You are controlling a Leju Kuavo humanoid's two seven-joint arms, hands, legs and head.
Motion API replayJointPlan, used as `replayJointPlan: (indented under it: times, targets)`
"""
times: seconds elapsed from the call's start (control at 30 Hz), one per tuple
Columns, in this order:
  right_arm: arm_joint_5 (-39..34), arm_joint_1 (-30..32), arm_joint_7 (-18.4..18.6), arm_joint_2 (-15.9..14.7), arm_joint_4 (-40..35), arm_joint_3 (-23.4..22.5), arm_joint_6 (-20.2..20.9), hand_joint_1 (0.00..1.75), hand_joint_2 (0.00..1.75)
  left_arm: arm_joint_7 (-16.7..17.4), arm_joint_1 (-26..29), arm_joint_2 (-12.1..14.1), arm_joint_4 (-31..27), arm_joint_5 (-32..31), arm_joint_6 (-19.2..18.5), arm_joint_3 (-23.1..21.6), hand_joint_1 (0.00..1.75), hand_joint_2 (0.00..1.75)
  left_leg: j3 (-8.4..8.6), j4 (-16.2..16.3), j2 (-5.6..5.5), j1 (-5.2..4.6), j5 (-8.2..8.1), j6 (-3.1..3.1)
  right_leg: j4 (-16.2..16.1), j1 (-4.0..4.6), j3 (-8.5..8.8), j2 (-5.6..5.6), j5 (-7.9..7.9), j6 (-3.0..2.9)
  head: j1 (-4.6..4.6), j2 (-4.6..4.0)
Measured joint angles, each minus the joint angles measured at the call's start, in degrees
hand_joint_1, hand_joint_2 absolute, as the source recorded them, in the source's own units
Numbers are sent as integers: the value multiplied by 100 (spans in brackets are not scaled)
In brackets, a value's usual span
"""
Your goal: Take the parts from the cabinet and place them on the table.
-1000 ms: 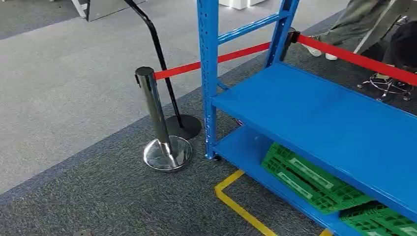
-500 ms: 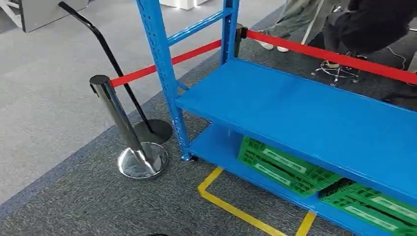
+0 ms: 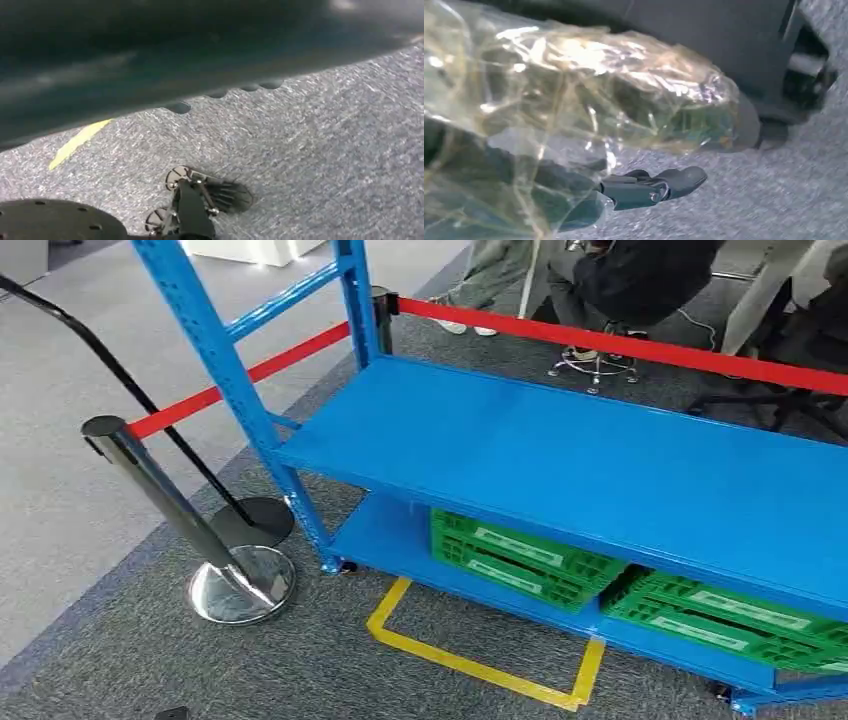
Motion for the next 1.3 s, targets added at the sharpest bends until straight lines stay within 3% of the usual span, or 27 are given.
replayJointPlan:
  times: [0.07,0.1,0.17,0.2,0.23,0.3,0.33,0.37,0.47,0.5,0.53,0.57,0.6,0.67,0.7,0.73,0.77,0.83,0.87,0.9,0.97,1.03,1.07,1.17,1.2,1.23,1.3]
  targets:
    - [4,4,0,-2,0,0,0,0,0,0,-5,7,0,-22,2,0,0,0,-132,393,-500,42,-321,-60,-22,-36,-4,95,39,-77,-50,0]
    - [7,-15,0,0,0,0,2,0,0,0,9,7,0,-31,6,0,0,0,-333,850,-611,51,-577,-68,-22,-36,-15,164,46,-94,-52,0]
    - [9,-21,2,0,0,0,7,0,0,0,39,2,0,-39,24,0,0,0,-721,1672,-660,50,-880,-80,-17,-29,-24,318,53,-105,-59,0]
    - [9,-11,7,0,0,0,7,0,0,0,51,2,0,-48,31,0,0,0,-792,1783,-664,50,-839,-72,-14,-24,-20,401,53,-104,-59,0]
    - [9,-1,9,0,0,0,7,0,0,0,52,4,0,-50,46,0,0,0,-748,1636,-670,49,-647,-56,-10,-21,-13,478,53,-104,-61,0]
    - [9,1,33,0,0,0,2,0,0,0,42,9,0,-70,74,0,0,0,-398,785,-706,48,-72,-1,-7,-16,13,558,52,-103,-66,0]
    - [33,3,81,0,0,0,-2,0,0,0,36,17,0,-96,83,0,0,0,-227,360,-777,47,130,34,-8,-16,14,587,48,-94,-64,0]
    - [48,-4,134,0,0,0,-29,0,0,0,22,20,0,-109,85,0,0,0,-157,133,-839,31,126,59,48,37,-6,612,27,-53,-70,0]
    - [79,14,216,0,0,0,-107,0,0,4,-6,11,0,-153,90,0,0,0,-180,94,-829,7,86,87,26,-7,-65,623,51,45,-61,0]
    - [85,16,221,0,0,0,-109,0,0,4,0,0,0,-153,90,0,0,0,-169,44,-815,34,120,136,27,7,-86,635,45,87,-61,0]
    - [90,17,223,0,0,0,-114,0,0,4,-3,-20,0,-155,90,0,0,0,-152,12,-768,53,146,170,131,-3,-143,518,-40,104,-63,0]
    - [92,10,225,0,0,0,-114,0,0,2,-3,-9,0,-155,92,0,0,0,-162,10,-762,55,149,202,394,-2,-269,382,-236,126,7,0]
    - [94,2,225,0,0,0,-114,0,0,2,5,0,0,-155,92,0,0,0,-170,13,-741,50,148,208,836,-18,-470,313,-477,147,13,0]
    - [94,-2,225,0,0,0,-114,0,0,4,28,0,0,-155,92,0,0,0,-179,18,-675,43,147,209,1694,-27,-864,263,-831,187,13,0]
    - [94,5,227,0,0,0,-114,0,0,4,35,0,0,-155,90,0,0,0,-179,19,-650,43,147,208,1844,-30,-931,259,-826,196,9,0]
    - [96,13,227,-2,0,0,-118,0,0,4,36,-4,0,-155,92,0,0,0,-177,20,-639,44,146,206,1704,-39,-852,257,-682,203,11,0]
    - [101,15,236,0,0,0,-127,0,0,4,33,-7,0,-155,92,0,0,175,-171,22,-636,45,142,200,1318,-51,-651,250,-445,203,11,0]
    - [122,5,273,0,0,2,-186,0,0,4,26,-18,0,-162,101,0,0,175,-138,26,-634,44,121,159,276,-67,-85,177,-3,189,13,0]
    - [151,-10,295,0,0,4,-227,0,0,11,27,-13,0,-168,101,0,0,175,-140,40,-632,0,105,119,70,-46,26,130,-120,186,15,0]
    - [160,-21,304,0,0,4,-245,0,175,9,30,-13,0,-179,98,0,0,175,-150,57,-631,-5,107,85,51,-51,70,164,-99,132,-4,0]
    - [190,-10,323,0,0,4,-328,0,175,-35,32,-15,0,-253,70,0,0,175,-152,38,-614,15,142,19,68,-21,36,178,-92,83,-2,0]
    - [223,-4,339,2,0,8,-365,0,175,-116,32,-4,0,-358,7,-15,0,175,-156,83,-631,35,68,-40,20,-57,53,179,-44,-9,0,0]
    - [221,-17,350,2,0,9,-363,0,175,-147,35,-2,0,-394,-20,-18,0,175,-239,281,-657,35,-102,-65,20,-56,46,182,-39,-49,-42,0]
    - [-32,-14,383,-17,-63,220,-332,0,175,-99,122,15,0,-389,-55,-161,0,175,-822,1597,-660,39,-744,-103,22,-28,30,190,-41,-93,-57,0]
    - [-138,-9,387,-35,-92,295,-315,0,175,-64,178,26,0,-370,-70,-216,0,0,-920,1802,-661,39,-768,-94,23,-13,32,200,-41,-94,-57,0]
    - [-285,-8,396,-46,-133,380,-306,0,175,-22,233,35,0,-348,-99,-263,0,0,-897,1751,-663,37,-662,-75,23,-1,36,212,-41,-95,-55,0]
    - [-597,-20,396,-77,-254,573,-291,0,175,77,359,70,2,-295,-149,-400,0,0,-539,975,-672,22,-148,2,25,27,49,250,-41,-95,-55,0]
